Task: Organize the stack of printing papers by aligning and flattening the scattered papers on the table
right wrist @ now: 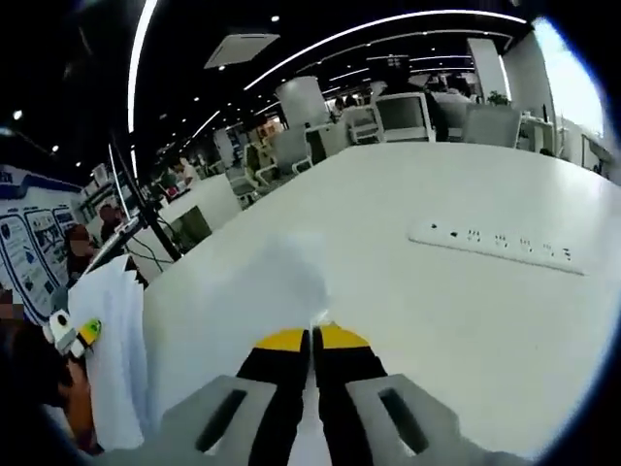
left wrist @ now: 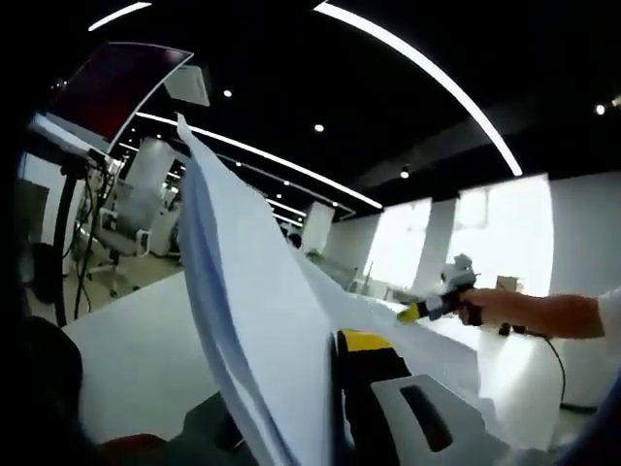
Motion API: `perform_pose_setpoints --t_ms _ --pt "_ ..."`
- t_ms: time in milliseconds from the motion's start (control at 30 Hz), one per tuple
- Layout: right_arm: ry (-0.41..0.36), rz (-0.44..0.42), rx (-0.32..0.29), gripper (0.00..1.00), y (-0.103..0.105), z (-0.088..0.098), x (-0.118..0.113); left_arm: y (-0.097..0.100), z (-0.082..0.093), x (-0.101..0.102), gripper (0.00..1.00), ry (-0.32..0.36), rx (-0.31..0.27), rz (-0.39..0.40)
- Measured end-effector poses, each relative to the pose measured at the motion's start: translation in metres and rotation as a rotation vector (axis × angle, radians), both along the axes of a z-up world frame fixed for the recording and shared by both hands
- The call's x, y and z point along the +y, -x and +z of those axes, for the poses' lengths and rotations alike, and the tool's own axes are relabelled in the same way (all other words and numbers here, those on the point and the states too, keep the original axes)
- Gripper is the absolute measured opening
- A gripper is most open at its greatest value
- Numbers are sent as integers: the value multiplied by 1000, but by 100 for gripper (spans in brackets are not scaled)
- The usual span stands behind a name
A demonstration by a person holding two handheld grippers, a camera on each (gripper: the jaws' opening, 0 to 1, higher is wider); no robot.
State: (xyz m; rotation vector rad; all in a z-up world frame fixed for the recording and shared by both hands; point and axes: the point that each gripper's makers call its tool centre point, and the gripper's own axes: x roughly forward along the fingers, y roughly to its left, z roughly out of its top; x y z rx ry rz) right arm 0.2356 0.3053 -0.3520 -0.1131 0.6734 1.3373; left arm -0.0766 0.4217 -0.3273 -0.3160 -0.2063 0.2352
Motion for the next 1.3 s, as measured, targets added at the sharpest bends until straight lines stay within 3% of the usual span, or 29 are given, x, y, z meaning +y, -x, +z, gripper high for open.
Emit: perform_pose_setpoints --t_ms 533,767,967,1167,1300 --pt "-39 -104 -115 0 -38 51 -69 -3 2 0 6 75 -33 -37" --pt "-56 -132 -164 0 -46 72 -93 -23 1 -11 6 87 -26 -72" --pt "-82 -137 -190 0 -41 91 -103 -37 -1 -21 6 91 -22 -96" --pt "-124 -132 -203 0 -35 109 -109 -31 -2 -17 6 103 -30 -90" --pt "-137 -131 -181 0 -30 111 -110 -30 -2 -17 6 100 -31 -88"
